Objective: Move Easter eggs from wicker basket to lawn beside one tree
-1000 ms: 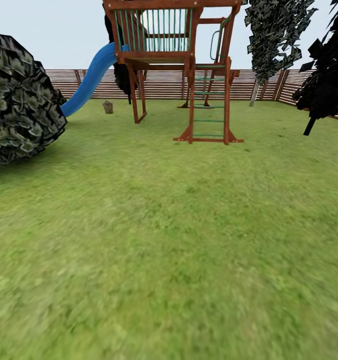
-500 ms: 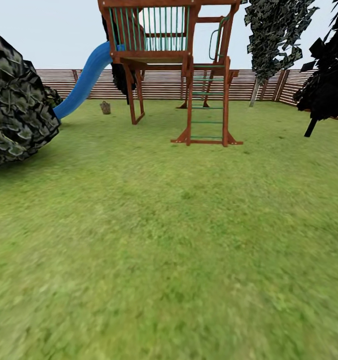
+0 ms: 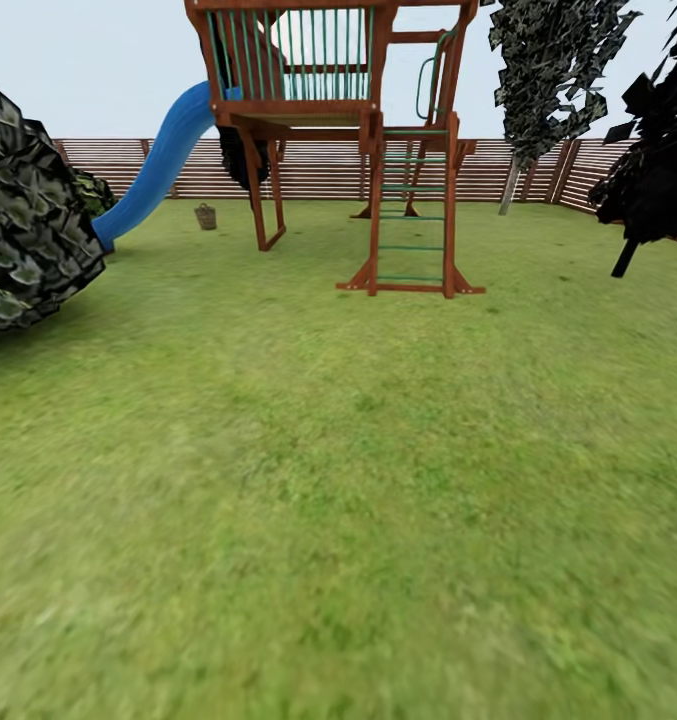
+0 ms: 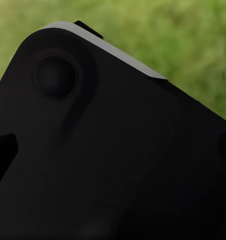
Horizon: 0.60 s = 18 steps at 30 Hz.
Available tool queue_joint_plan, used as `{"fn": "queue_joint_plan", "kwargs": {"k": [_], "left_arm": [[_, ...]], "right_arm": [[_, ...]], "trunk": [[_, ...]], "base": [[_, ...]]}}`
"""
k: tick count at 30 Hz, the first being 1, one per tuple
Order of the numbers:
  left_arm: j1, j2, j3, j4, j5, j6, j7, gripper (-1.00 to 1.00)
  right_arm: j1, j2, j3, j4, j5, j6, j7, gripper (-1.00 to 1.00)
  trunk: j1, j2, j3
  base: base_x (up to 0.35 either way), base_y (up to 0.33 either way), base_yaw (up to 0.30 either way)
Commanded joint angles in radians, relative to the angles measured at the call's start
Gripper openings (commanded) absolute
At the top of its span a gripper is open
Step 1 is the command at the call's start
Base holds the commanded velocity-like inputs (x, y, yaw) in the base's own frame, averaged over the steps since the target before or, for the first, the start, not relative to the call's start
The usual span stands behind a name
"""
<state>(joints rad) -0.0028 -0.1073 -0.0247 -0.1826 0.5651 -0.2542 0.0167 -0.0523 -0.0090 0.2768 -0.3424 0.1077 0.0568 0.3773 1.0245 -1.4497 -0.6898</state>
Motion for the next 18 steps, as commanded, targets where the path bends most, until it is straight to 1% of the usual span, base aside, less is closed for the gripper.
{"fn": "queue_joint_plan", "kwargs": {"k": [1,18], "left_arm": [[0.000,0.000,-0.003,0.000,0.004,-0.003,0.002,1.00],[0.000,0.000,-0.003,0.000,0.004,-0.003,0.002,1.00]], "right_arm": [[0.000,0.000,-0.002,-0.003,0.010,0.005,0.004,1.00],[0.000,0.000,-0.002,-0.003,0.010,0.005,0.005,1.00]], "trunk": [[0.001,0.000,-0.001],[0.001,0.000,-0.001]], "base": [[0.328,-0.185,0.000],[0.328,-0.185,0.000]]}}
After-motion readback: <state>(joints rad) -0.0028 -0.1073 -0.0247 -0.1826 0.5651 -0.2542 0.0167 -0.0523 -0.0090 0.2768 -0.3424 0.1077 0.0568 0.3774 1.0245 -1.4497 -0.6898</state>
